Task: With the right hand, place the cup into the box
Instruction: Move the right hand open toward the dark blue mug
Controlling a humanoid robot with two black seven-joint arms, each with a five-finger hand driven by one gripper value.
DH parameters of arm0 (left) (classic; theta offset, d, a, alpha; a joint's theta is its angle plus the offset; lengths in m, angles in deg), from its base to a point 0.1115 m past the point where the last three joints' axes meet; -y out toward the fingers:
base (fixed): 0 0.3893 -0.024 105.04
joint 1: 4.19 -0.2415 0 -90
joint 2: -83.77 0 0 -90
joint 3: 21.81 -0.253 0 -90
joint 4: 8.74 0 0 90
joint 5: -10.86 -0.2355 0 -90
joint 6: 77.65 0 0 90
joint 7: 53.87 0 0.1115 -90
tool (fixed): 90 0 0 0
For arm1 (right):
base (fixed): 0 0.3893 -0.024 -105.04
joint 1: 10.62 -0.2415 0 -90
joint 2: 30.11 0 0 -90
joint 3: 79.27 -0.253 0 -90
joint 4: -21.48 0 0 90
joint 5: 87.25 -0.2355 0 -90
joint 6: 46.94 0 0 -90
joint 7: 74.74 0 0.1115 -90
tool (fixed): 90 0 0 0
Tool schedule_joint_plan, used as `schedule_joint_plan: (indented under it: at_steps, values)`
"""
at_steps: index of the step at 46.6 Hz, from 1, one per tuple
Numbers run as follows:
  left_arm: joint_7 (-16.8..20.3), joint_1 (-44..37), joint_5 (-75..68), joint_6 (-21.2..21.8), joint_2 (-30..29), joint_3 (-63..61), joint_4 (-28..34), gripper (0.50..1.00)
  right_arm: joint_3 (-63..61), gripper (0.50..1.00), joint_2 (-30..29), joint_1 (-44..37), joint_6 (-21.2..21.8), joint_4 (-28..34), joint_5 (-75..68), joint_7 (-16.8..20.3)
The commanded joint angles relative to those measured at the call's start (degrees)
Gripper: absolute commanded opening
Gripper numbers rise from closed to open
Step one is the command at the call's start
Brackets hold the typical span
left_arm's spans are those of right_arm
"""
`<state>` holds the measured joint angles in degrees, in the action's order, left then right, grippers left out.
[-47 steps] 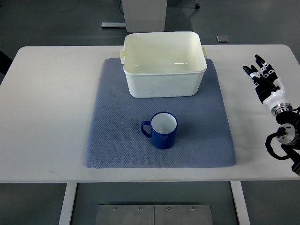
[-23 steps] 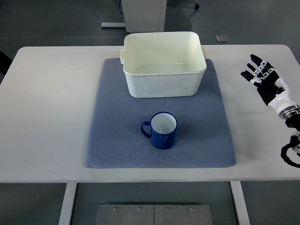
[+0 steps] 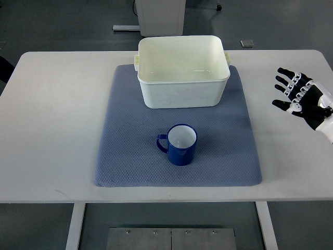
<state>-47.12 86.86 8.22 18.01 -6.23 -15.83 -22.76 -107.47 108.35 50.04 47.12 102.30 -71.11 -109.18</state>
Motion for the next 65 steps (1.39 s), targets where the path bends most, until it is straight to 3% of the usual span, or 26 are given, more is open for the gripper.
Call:
schedule_joint_plan:
  at_steps: [1,14,25,46,65]
  values:
    - [0.0,0.0,0.0,0.0,0.0,0.0,0.0,1.0,0.0,1.0,1.0,1.8,-0.8,1.5,3.2,-0.3]
    - [0.0,0.0,0.0,0.0,0.0,0.0,0.0,1.0,0.1,1.0,2.3,7.7,-4.2,5.2,13.5,-0.6]
    - [0.0,0.0,0.0,0.0,0.0,0.0,0.0,1.0,3.3,1.0,1.4,7.6,-8.7,5.8,19.5,-0.6]
    - [0.0,0.0,0.0,0.0,0.0,0.0,0.0,1.0,18.1,1.0,-1.1,-3.7,-15.5,5.7,21.0,0.9]
    - [0.0,0.0,0.0,0.0,0.0,0.0,0.0,1.0,19.0,1.0,-6.7,-6.5,-15.8,5.4,20.7,6.0]
